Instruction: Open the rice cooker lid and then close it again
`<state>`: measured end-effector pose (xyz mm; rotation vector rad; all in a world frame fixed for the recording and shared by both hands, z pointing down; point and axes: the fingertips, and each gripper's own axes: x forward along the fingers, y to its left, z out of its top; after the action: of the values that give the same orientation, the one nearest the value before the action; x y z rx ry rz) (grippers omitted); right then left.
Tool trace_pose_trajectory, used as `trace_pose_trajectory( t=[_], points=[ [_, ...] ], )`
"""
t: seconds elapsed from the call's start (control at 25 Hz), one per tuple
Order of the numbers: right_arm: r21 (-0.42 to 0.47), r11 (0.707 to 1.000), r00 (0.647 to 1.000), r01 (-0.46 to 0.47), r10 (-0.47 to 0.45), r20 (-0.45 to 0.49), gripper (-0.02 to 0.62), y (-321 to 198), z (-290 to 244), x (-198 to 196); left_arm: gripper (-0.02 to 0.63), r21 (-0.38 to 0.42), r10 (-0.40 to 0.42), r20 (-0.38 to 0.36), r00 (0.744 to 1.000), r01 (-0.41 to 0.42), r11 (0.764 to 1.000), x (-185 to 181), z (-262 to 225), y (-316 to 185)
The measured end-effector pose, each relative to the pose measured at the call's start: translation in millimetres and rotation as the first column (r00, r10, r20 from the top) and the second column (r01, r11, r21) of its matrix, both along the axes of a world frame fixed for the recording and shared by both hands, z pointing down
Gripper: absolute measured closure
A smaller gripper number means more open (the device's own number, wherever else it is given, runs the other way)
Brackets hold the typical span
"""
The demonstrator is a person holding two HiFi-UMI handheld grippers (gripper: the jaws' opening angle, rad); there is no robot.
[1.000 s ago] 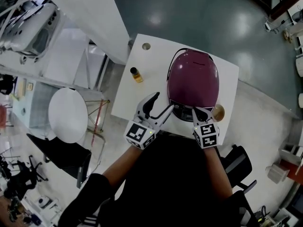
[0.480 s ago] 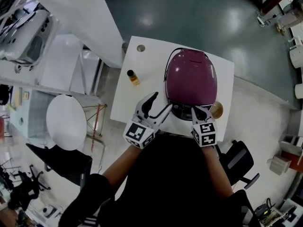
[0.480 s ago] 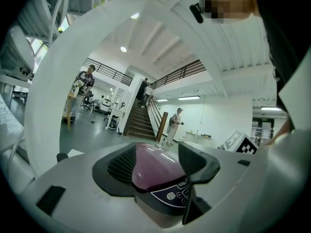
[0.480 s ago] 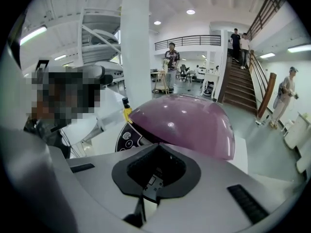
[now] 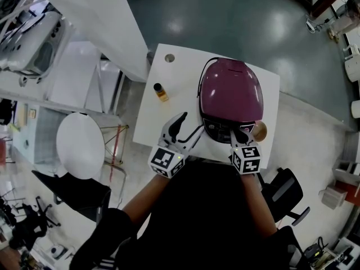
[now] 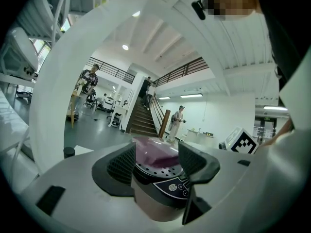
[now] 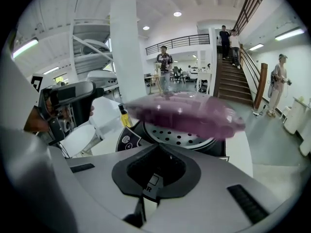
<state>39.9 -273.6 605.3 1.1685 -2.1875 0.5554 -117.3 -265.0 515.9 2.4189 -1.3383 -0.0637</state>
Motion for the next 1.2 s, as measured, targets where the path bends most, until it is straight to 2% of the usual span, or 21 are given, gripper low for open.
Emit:
trace_pose_trajectory(
  t=[0.68, 0.92, 1.04, 1.2],
  points=[
    [-0.019, 1.0, 0.997, -0.016, 0.018, 0.076, 0.595, 1.7, 4.5, -1.3, 0.35, -0.004, 0.018, -0.002, 1.0, -0.018, 1.0, 1.6, 0.1, 5.3],
    [-0.026, 0.999, 0.992, -0.025, 0.028, 0.126, 0.597, 1.0, 6.1, -1.1, 0.351, -0.003, 0.045, -0.014, 0.999, -0.045, 0.999, 15.4, -5.1, -4.6],
    [-0.002, 1.0, 0.989, -0.006, 0.006, 0.148, 0.595, -0.5, 4.5, -1.6, 0.351, -0.022, 0.026, -0.053, 0.998, -0.027, 0.999, 18.8, -8.5, -11.4],
    [0.032, 0.999, 0.987, 0.002, -0.007, 0.162, 0.595, 0.3, 2.1, -0.5, 0.35, -0.03, 0.013, -0.052, 0.999, -0.015, 0.999, 24.5, -14.9, -15.4]
  ],
)
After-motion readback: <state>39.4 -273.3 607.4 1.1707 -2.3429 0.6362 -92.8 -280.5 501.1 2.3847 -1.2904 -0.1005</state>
